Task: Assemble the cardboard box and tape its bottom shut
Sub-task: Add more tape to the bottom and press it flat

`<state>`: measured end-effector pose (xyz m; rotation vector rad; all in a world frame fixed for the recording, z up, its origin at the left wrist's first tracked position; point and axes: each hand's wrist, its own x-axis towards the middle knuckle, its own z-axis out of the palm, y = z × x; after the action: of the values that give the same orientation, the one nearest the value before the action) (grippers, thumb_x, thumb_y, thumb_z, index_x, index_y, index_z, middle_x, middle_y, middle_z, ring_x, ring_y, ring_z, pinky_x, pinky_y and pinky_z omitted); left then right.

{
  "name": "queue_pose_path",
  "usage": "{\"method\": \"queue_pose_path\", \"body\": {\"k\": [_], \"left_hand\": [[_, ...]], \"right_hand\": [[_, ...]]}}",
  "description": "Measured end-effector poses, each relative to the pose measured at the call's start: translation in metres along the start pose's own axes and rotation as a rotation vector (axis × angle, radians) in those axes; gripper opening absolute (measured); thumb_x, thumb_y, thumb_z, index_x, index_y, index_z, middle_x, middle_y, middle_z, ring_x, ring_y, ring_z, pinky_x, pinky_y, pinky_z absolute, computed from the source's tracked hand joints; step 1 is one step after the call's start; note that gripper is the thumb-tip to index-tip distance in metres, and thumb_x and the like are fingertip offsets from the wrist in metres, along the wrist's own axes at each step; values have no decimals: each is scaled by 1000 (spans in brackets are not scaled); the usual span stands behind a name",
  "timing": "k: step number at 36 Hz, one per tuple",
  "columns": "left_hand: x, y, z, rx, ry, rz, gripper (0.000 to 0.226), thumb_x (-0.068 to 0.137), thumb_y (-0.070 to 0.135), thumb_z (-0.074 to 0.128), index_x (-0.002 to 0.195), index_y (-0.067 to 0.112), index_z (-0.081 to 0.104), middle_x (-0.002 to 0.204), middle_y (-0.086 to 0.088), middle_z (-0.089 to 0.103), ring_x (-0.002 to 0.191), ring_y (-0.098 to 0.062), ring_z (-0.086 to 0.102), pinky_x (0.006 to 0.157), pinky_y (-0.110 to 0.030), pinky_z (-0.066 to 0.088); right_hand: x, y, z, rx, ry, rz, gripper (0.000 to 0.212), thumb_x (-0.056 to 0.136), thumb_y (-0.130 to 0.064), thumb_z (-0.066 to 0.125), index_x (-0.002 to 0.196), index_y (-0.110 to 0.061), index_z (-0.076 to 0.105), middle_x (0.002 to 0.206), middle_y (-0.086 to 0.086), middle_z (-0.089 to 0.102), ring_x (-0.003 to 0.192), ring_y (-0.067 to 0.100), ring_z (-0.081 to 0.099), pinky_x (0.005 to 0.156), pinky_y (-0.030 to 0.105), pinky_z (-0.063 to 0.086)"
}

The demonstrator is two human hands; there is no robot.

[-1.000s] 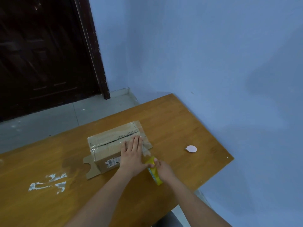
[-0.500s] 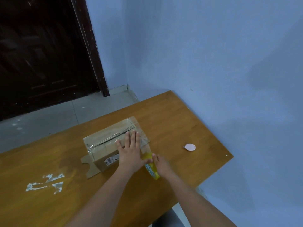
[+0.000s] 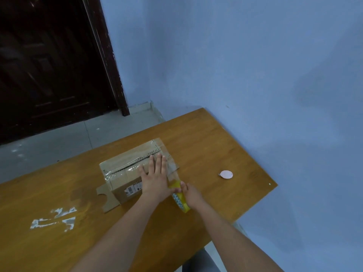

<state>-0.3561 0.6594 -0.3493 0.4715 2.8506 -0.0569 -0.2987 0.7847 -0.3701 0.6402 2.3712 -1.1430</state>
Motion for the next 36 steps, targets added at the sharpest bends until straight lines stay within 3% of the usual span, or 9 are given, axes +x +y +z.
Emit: {"method": "queue_pose_path", "body": {"k": [7, 12, 15, 19, 25, 36], "left_hand": [[0, -1, 0, -6, 9, 0, 126, 65, 89, 37, 141, 12, -28, 153, -7, -29, 140, -31, -28, 109, -62, -6], [1, -1, 2, -8, -1, -7, 127, 64, 89, 38, 141, 13, -29, 152, -6, -32, 138, -31, -31, 108, -62, -9], [1, 0, 1, -13, -9, -14, 127, 64, 89, 39, 142, 14, -28, 152, -6, -32, 137, -31, -32, 108, -61, -10], [-1, 1, -2, -7, -27, -40, 128, 63, 88, 42, 142, 16, -29, 147, -11, -39, 131, -34, -41, 108, -61, -11], [-1, 3, -7, 16, -59, -58, 128, 63, 87, 44, 144, 16, -26, 152, -13, -30, 137, -35, -31, 112, -60, -4], [1, 6, -9, 65, -87, -92, 129, 63, 88, 44, 140, 16, -30, 152, -14, -29, 138, -35, -31, 111, -58, -8]], "right_hand": [[2, 1, 2, 14, 6, -14, 52, 102, -42, 23, 116, -5, 58, 117, 16, 61, 109, 32, 56, 90, 38, 43], [5, 5, 4, 5, 3, -39, 45, 102, -41, 23, 99, -12, 58, 107, 16, 63, 100, 30, 59, 84, 36, 43], [7, 7, 4, -4, 1, -42, 49, 101, -43, 23, 105, -11, 60, 112, 14, 63, 105, 30, 58, 77, 31, 38], [9, 10, 6, -12, -12, -45, 51, 101, -44, 23, 112, -8, 58, 117, 15, 61, 110, 31, 56, 83, 32, 40], [13, 15, 7, 17, -15, -77, 47, 102, -39, 26, 106, -9, 62, 112, 15, 65, 106, 30, 59, 78, 30, 39], [18, 15, 1, 21, -86, -72, 49, 102, -38, 27, 111, -4, 61, 116, 20, 63, 110, 32, 58, 87, 34, 43]]}}
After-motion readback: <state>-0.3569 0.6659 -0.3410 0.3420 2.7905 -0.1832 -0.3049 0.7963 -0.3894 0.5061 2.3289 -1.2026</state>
